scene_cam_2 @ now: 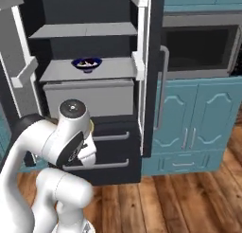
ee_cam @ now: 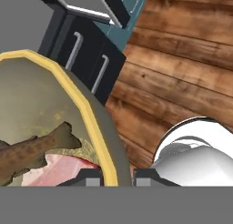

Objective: Place the bowl with the eggplant and garlic on the second highest shelf of the fridge. Place the bowl with the steak and fish on the top shelf of the fridge.

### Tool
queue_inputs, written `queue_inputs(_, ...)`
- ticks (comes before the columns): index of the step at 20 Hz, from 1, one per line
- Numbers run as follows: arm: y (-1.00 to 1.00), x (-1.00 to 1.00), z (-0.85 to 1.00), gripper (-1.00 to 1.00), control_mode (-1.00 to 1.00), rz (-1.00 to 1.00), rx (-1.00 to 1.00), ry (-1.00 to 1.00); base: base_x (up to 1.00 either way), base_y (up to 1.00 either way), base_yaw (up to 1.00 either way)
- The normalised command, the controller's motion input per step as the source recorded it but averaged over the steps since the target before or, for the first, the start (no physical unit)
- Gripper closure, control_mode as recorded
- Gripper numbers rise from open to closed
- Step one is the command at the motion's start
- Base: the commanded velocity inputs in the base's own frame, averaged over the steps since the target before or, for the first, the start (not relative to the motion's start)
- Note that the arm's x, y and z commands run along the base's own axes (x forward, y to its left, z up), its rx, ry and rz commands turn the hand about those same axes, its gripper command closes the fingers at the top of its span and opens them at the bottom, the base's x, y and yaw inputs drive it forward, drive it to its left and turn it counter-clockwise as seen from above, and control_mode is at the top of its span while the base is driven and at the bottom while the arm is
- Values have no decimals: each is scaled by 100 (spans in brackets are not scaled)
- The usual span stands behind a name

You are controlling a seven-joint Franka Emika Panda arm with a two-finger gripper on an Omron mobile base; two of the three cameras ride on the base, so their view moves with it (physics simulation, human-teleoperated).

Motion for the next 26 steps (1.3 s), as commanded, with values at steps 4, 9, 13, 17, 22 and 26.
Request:
queue_inputs(4,0,0,0,100,100,0,0,0,8,-3,50)
queue_inputs(9,0,0,0,100,100,0,0,0,16,-1,65)
queue_inputs(13,0,0,0,100,100,0,0,0,44,-61,2)
queue_inputs(17,0,0,0,100,100,0,0,0,76,-34,0)
queue_inputs(22,0,0,0,100,100,0,0,0,96,-31,0)
queue_inputs(26,0,0,0,100,100,0,0,0,91,-2,0)
